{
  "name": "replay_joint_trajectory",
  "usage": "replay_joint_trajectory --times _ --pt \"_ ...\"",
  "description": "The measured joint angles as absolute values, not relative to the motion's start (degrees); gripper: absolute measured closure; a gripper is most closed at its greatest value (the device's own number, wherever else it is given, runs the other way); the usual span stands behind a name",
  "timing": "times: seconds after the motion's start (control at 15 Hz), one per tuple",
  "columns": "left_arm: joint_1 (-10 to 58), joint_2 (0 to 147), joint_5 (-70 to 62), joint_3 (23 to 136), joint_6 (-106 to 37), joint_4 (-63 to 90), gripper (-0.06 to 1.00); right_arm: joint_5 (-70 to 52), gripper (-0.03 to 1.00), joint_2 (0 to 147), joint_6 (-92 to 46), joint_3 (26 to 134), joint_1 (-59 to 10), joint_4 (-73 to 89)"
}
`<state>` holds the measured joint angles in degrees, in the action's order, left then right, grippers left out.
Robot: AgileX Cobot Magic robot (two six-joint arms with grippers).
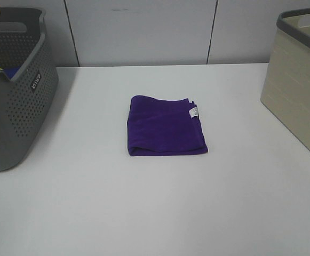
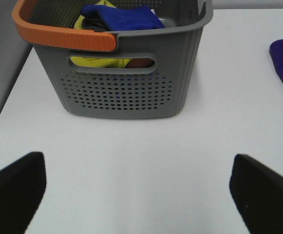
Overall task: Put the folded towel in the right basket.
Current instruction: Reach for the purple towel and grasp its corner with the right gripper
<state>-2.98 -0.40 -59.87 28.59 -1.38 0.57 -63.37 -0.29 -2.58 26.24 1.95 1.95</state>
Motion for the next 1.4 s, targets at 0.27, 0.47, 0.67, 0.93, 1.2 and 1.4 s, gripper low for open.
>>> replay_joint_trajectory --times 0.27,0.47,0.67,0.93,1.2,1.4 --pt "-2.98 -0.4 -59.87 28.59 -1.38 0.57 -0.05 -63.37 0.01 -0.29 -2.46 26.13 1.95 1.95" --pt "-2.98 -0.4 -59.87 28.59 -1.38 0.57 -0.05 -63.37 0.01 -0.29 -2.41 26.13 1.95 1.95" --pt "-2.98 -0.4 -59.87 28.59 -1.38 0.57 -0.05 -63.37 0.01 -0.29 -2.41 26.13 1.95 1.95" --pt "-2.98 -0.4 -59.87 28.59 -1.38 0.57 -0.05 -63.37 0.01 -0.29 -2.75 26.13 1.95 1.32" --pt "-2.98 -0.4 -59.87 28.59 -1.38 0.57 -0.05 -63.37 0.01 -0.29 -2.86 26.13 1.95 0.86" --pt "-2.98 -0.4 -59.87 28.59 -1.38 0.57 -0.05 -63.37 0.01 -0.29 -2.86 26.13 1.95 0.86"
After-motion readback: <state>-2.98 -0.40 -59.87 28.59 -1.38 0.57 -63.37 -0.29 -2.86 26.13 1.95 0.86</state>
